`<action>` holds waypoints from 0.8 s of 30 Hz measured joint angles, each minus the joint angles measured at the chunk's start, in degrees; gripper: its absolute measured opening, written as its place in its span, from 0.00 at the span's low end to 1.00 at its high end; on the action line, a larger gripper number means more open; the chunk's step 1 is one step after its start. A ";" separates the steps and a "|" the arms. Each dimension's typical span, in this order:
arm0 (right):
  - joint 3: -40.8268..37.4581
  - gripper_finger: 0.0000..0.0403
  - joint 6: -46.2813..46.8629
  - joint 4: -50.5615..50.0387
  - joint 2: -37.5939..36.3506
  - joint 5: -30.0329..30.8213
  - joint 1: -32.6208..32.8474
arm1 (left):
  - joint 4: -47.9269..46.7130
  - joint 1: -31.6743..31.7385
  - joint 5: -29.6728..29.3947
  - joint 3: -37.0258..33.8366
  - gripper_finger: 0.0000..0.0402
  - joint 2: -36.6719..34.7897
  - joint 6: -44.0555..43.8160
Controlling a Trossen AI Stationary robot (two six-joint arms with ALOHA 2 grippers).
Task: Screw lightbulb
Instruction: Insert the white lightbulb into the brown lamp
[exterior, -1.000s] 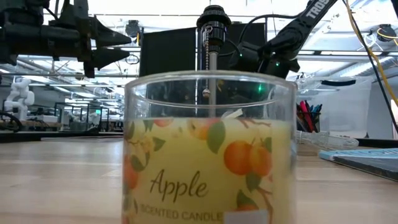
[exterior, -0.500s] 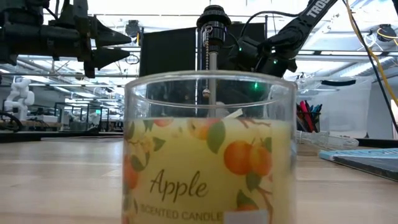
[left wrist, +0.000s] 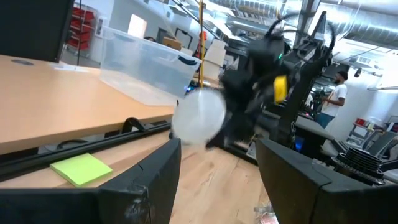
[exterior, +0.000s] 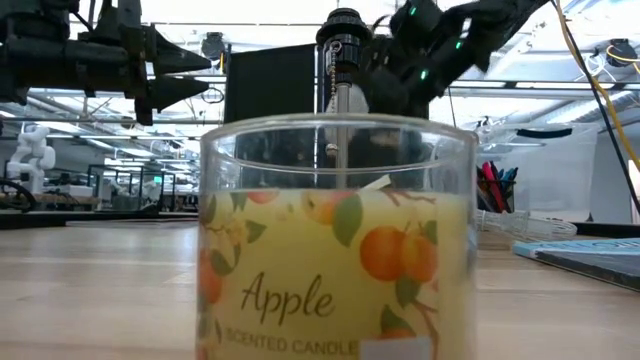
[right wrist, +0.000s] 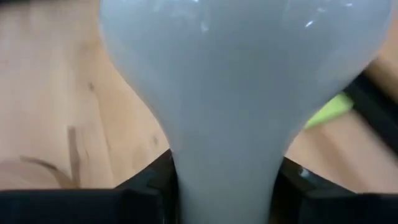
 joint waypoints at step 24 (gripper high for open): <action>0.00 0.37 -6.35 11.75 -14.47 -1.84 13.06 | -25.54 -3.02 3.34 28.82 0.53 7.15 14.16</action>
